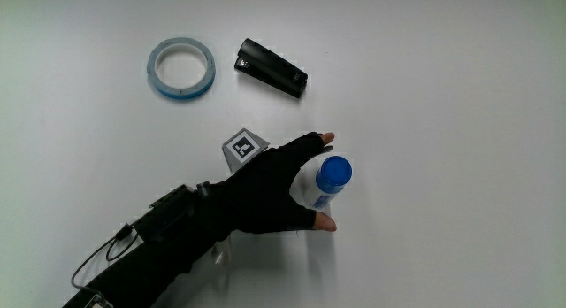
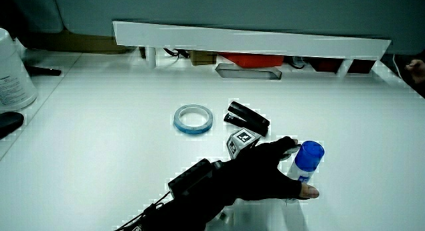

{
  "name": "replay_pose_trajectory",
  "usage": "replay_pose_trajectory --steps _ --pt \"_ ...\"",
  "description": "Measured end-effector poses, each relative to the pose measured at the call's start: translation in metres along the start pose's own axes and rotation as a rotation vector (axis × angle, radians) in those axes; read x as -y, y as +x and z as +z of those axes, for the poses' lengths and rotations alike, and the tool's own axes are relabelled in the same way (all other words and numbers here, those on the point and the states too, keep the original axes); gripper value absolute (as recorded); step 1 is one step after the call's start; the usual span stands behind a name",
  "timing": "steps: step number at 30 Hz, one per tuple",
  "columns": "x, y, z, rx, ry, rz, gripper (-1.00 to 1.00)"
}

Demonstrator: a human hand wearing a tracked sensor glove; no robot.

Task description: Pick glue

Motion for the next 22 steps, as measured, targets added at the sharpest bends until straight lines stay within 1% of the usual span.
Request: replay_pose_trajectory --steps 1,2,3,4,6,7,8,9,10,11,12,14,15,16,18,19,20,21,22 --pt "0.001 0.0 0.0 0.01 0.025 -0.012 0.33" --pt "0.002 -0.001 0.001 0.016 0.05 -0.006 0.4" --pt "0.003 -0.001 0.002 0.014 0.077 -0.006 0.47" --pt "0.003 -0.002 0.003 0.003 0.092 -0.01 0.53" --pt "0.003 -0.002 0.003 -0.006 0.096 -0.032 0.67" --pt "0.004 -0.002 0.003 -0.008 0.096 -0.031 0.73" --pt "0.004 -0.002 0.003 -0.022 0.107 -0.044 0.8" --pt "0.004 -0.001 0.002 -0.015 0.107 -0.048 0.87" --pt "0.004 -0.001 0.003 -0.029 0.108 -0.047 0.93" --pt "0.006 0.001 0.002 -0.012 0.111 -0.045 1.0" --pt "0.005 0.0 0.002 -0.038 0.119 -0.064 1.0" --pt "0.006 -0.001 0.002 -0.044 0.122 -0.062 1.0" --pt "0.006 0.0 0.001 -0.052 0.127 -0.084 1.0" --pt "0.007 0.002 0.001 -0.052 0.125 -0.076 1.0" --pt "0.007 0.003 -0.001 -0.065 0.126 -0.101 1.0" --pt "0.009 0.004 -0.001 -0.059 0.124 -0.095 1.0" --pt "0.01 0.007 -0.001 -0.033 0.121 -0.102 1.0" --pt "0.01 0.006 0.0 -0.016 0.12 -0.104 1.0" --pt "0.012 0.009 0.002 0.032 0.119 -0.111 1.0"
